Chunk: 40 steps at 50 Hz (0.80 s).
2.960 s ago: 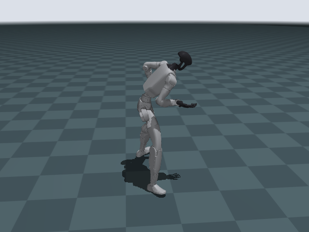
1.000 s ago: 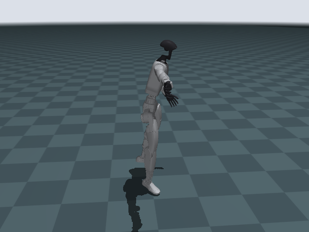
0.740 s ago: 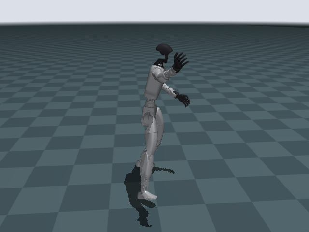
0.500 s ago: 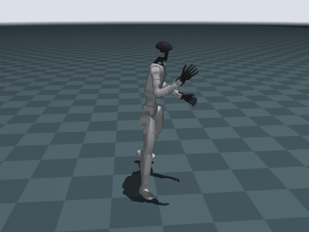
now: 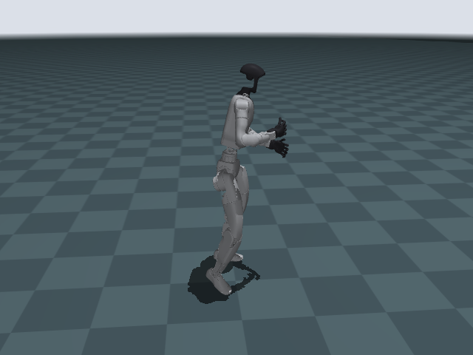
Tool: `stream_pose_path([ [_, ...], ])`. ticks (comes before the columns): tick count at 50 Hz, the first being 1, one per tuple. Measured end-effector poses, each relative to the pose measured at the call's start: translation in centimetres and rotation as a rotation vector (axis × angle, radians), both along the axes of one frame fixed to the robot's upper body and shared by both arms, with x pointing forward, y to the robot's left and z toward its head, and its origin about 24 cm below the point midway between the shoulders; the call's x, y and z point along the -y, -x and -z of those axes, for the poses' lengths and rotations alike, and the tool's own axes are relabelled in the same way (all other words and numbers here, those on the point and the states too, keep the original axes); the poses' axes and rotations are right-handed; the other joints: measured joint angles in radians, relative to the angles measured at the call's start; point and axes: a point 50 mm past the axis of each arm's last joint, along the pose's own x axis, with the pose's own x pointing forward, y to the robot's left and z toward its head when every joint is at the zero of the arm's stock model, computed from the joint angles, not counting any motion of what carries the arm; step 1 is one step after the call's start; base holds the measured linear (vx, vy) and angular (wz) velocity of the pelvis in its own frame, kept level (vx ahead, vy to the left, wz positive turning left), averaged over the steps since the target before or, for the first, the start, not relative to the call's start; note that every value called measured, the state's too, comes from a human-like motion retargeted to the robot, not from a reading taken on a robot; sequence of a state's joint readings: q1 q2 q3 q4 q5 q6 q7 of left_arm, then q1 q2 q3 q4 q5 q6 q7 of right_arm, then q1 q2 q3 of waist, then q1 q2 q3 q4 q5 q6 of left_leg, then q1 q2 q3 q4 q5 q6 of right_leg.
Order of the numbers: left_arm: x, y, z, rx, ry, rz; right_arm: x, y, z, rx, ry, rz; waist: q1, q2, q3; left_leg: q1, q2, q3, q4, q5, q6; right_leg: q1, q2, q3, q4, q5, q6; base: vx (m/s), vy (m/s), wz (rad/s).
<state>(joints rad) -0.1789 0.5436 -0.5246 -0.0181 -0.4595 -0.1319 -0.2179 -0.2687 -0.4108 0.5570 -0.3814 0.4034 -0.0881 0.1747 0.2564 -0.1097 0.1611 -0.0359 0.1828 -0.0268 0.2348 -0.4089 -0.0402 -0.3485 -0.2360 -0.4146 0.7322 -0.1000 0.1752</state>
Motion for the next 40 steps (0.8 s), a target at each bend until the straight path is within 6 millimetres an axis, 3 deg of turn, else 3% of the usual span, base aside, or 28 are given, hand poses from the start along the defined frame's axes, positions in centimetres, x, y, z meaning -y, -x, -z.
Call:
stream_pose_path([
  [3, -1.1, 0.4, 0.4, -0.093, -0.021, 0.084, -0.3, -0.1, 1.3, -0.028, 0.091, -0.028, -0.028, 0.046, -0.001, 0.024, 0.044, -0.027, -0.031, 0.01, -0.013, 0.004, -0.115, -0.049, -0.029, -0.024, -0.022, 0.22, -0.34, 0.59],
  [7, -2.1, 0.5, 0.3, -0.157, -0.134, 0.06, 0.4, -0.4, 2.4, -0.015, 0.296, -0.032, -0.062, 0.11, 0.014, 0.024, 0.077, -0.081, -0.042, -0.004, -0.018, 0.055, -0.279, -0.089, -0.26, -0.003, -0.038, 0.19, -0.41, 0.76],
  [11, -4.6, -0.6, -1.7, 0.105, -0.504, -0.108, 2.4, -0.4, 1.9, 0.117, 0.487, 0.033, -0.093, 0.195, 0.114, -0.05, 0.105, -0.141, 0.154, -0.068, -0.083, 0.097, -0.398, 0.056, -0.457, -0.033, 0.016, 0.11, -0.59, 0.77],
  [13, -5.8, -0.8, -2.4, 0.243, -0.594, -0.238, 3.7, -0.4, 1.6, 0.151, 0.517, 0.081, -0.1, 0.256, 0.19, -0.109, 0.125, -0.15, 0.313, -0.105, -0.11, 0.079, -0.464, 0.137, -0.495, -0.039, 0.039, 0.08, -0.6, 0.19],
  [15, -7.8, -0.6, -2.0, 0.332, -0.706, -0.372, 5.4, -0.7, 1.8, 0.123, 0.541, 0.131, -0.107, 0.331, 0.262, -0.146, 0.174, -0.152, 0.419, -0.142, -0.137, 0.019, -0.526, 0.15, -0.484, -0.103, -0.061, 0.1, -0.6, -0.29],
  [17, -10.8, 0.4, 0.5, 0.233, -0.765, -0.515, 8.1, -1.8, 2.9, -0.007, 0.522, 0.264, -0.119, 0.374, 0.317, -0.141, 0.231, -0.141, 0.43, -0.161, -0.171, -0.028, -0.573, 0.089, -0.537, -0.138, -0.042, 0.15, -0.81, -0.5],
  [20, -15.2, 3.8, 5.8, -0.12, -0.711, -0.732, 12.9, -2.4, 5.6, -0.332, 0.323, 0.526, -0.15, 0.4, 0.34, -0.112, 0.314, -0.129, 0.339, -0.102, -0.19, -0.059, -0.577, -0.002, -0.661, -0.092, 0.038, 0.27, -1.07, -0.32],
  [23, -17.1, 8.7, 9.1, -0.421, -0.443, -0.97, 17.1, -1.0, 6.5, -0.61, -0.01, 0.667, -0.2, 0.399, 0.339, -0.055, 0.388, -0.056, 0.174, 0.107, -0.14, -0.077, -0.553, -0.05, -0.69, 0.163, 0.065, 0.32, -1.13, -0.08],
  [25, -17.0, 12.0, 10.4, -0.546, -0.256, -1.074, 20.4, -0.5, 4.7, -0.588, -0.05, 0.723, -0.245, 0.405, 0.322, -0.031, 0.434, 0.073, 0.081, 0.271, -0.1, -0.134, -0.536, -0.062, -0.627, 0.321, 0.066, 0.28, -1.0, -0.04],
  [28, -15.0, 16.2, 11.7, -0.704, -0.159, -1.095, 27.4, -0.9, -1.5, -0.395, 0.008, 0.996, -0.312, 0.46, 0.247, -0.026, 0.443, 0.246, -0.003, 0.352, -0.083, -0.23, -0.478, -0.079, -0.505, 0.364, 0.084, 0.24, -0.86, -0.15],
  [29, -14.0, 16.4, 11.6, -0.706, -0.191, -1.054, 30.3, -1.1, -4.7, -0.311, -0.071, 1.147, -0.331, 0.475, 0.233, -0.029, 0.413, 0.261, -0.013, 0.33, -0.078, -0.239, -0.468, -0.085, -0.482, 0.344, 0.085, 0.24, -0.74, 0.02],
  [31, -12.1, 14.6, 10.6, -0.57, -0.322, -0.901, 36.8, 0.4, -12.5, -0.078, -0.411, 1.479, -0.348, 0.488, 0.226, -0.042, 0.322, 0.282, -0.013, 0.272, -0.058, -0.235, -0.468, -0.095, -0.462, 0.29, 0.078, 0.21, -0.65, 0.35],
  [33, -10.3, 11.3, 8.7, -0.33, -0.458, -0.732, 42.5, 6.0, -20.0, 0.159, -0.929, 1.716, -0.318, 0.488, 0.223, -0.05, 0.237, 0.385, -0.005, 0.256, -0.021, -0.215, -0.454, -0.115, -0.497, 0.269, 0.071, 0.14, -0.63, 0.2],
  [34, -9.7, 9.8, 7.5, -0.22, -0.491, -0.672, 44.3, 9.6, -22.5, 0.24, -1.183, 1.731, -0.293, 0.477, 0.222, -0.047, 0.203, 0.467, -0.003, 0.266, -0.004, -0.202, -0.44, -0.126, -0.527, 0.266, 0.07, 0.14, -0.64, 0.0],
  [35, -9.2, 8.5, 6.3, -0.119, -0.509, -0.623, 45.6, 13.3, -23.9, 0.29, -1.43, 1.687, -0.265, 0.462, 0.222, -0.042, 0.172, 0.555, -0.001, 0.281, 0.012, -0.188, -0.423, -0.137, -0.561, 0.265, 0.071, 0.16, -0.65, -0.11],
  [37, -8.6, 7.4, 5.0, -0.064, -0.431, -0.623, 46.5, 16.8, -24.1, 0.321, -1.717, 1.604, -0.235, 0.43, 0.222, -0.028, 0.119, 0.66, -0.004, 0.306, 0.021, -0.152, -0.382, -0.158, -0.616, 0.253, 0.074, 0.19, -0.65, -0.25],
  [38, -8.4, 7.0, 4.5, -0.071, -0.358, -0.642, 46.7, 17.4, -23.7, 0.306, -1.797, 1.622, -0.222, 0.414, 0.227, -0.021, 0.093, 0.67, -0.008, 0.313, 0.018, -0.131, -0.358, -0.165, -0.643, 0.246, 0.076, 0.22, -0.63, -0.41],
  [40, -7.9, 6.5, 4.0, -0.127, -0.195, -0.677, 46.5, 15.9, -23.2, 0.278, -1.746, 1.732, -0.205, 0.389, 0.235, -0.011, 0.044, 0.628, -0.018, 0.317, 0.013, -0.086, -0.306, -0.176, -0.691, 0.233, 0.081, 0.23, -0.6, -0.49],
])
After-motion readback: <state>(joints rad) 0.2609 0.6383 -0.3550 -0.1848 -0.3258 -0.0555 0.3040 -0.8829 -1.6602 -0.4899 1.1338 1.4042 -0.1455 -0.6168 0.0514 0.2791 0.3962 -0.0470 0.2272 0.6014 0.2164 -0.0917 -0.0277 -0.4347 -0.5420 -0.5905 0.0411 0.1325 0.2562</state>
